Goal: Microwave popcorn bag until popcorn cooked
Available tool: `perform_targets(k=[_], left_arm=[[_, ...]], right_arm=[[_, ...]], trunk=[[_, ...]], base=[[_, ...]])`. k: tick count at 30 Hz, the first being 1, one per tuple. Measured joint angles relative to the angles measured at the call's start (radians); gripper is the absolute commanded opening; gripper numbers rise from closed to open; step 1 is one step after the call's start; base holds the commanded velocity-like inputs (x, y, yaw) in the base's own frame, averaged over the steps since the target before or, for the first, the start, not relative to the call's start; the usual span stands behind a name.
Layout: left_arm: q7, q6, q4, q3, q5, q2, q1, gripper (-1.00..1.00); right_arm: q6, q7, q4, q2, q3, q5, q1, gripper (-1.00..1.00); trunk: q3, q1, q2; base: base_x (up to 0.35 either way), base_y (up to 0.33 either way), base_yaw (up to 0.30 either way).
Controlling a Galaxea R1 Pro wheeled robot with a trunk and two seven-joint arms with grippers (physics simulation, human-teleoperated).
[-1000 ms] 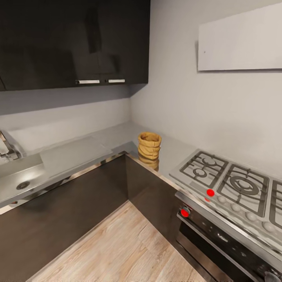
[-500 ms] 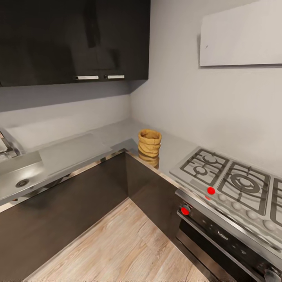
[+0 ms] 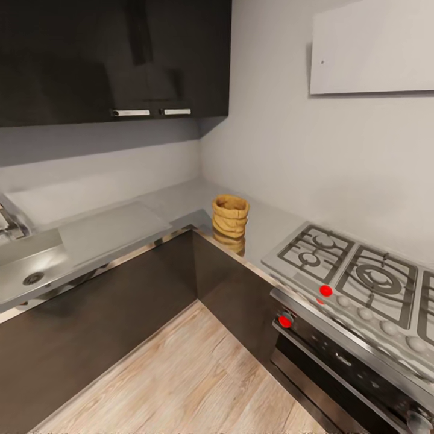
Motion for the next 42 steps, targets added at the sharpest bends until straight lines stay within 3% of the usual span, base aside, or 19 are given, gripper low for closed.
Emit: perform_targets(k=[28,42], left_arm=[[0.0,0.0,0.0,0.0,0.0,0.0,0.0,1.0],[0.0,0.0,0.0,0.0,0.0,0.0,0.0,1.0]], right_arm=[[-0.003,-0.006,0.0,0.001,-0.002,-0.001,0.0,1.0],[-0.005,-0.014,0.0,0.002,-0.003,0.0,0.0,1.0]], trunk=[[-0.041,0.0,0.0],[-0.047,0.0,0.0]], base=[[0.0,0.0,0.001],[0.0,0.0,0.177]])
